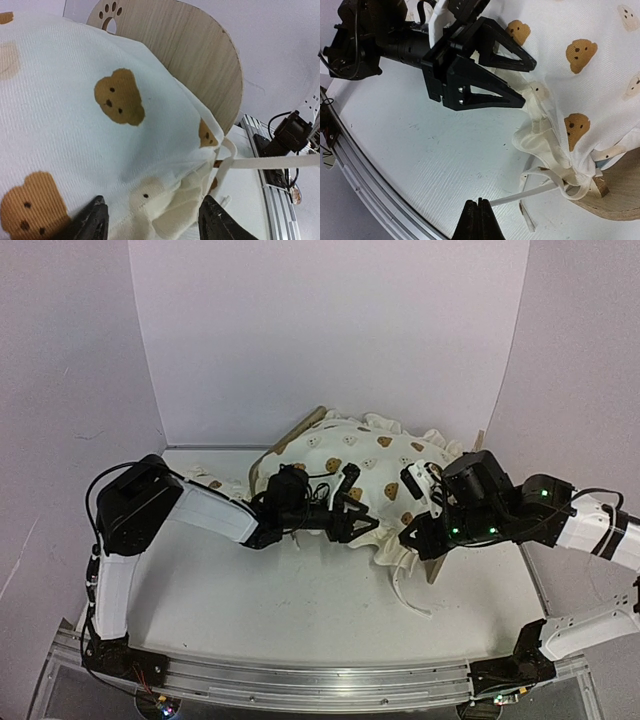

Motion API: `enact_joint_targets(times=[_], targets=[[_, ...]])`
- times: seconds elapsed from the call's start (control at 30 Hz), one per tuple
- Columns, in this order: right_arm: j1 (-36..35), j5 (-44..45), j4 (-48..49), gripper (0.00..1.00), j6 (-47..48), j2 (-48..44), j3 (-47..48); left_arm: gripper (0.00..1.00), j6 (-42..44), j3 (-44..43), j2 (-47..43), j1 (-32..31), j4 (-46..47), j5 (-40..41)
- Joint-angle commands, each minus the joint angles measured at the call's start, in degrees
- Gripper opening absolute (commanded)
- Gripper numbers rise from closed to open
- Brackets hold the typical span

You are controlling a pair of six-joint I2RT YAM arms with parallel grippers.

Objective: Set up the pet bed

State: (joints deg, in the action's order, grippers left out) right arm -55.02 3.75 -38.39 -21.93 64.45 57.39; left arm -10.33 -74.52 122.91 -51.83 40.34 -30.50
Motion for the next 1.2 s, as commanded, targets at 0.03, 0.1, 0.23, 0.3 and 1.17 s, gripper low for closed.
enact_joint_targets(times=[0.03, 0.1, 0.23, 0.3, 1.17], targets=[[-0.68, -6.14, 0.92, 0.00, 0.54, -3.48, 2.19, 0.77, 1.71, 8.43, -12.88, -6.09, -2.45, -2.64], [-0.65, -8.61, 0.20, 0.00, 0.84, -3.62, 1.55, 0.84, 6.45, 10.97, -14.60, -9.60, -2.37, 1.94], [-0.61, -11.55, 0.07, 0.00, 0.75, -3.94, 0.10, 0.84, 11.65, 8.47, -11.67, -12.74, -2.23, 6.87], [-0.65, -12.30, 0.07, 0.00, 0.38, -4.31, -0.23, 0.83, 14.09, 5.61, -9.40, -13.06, -2.15, 7.71], [-0.61, 0.70, -6.25, 0.58, -15.90, -13.91, -16.09, 0.00, 3.21, 7.00, -6.29, -13.12, 9.19, 15.43]])
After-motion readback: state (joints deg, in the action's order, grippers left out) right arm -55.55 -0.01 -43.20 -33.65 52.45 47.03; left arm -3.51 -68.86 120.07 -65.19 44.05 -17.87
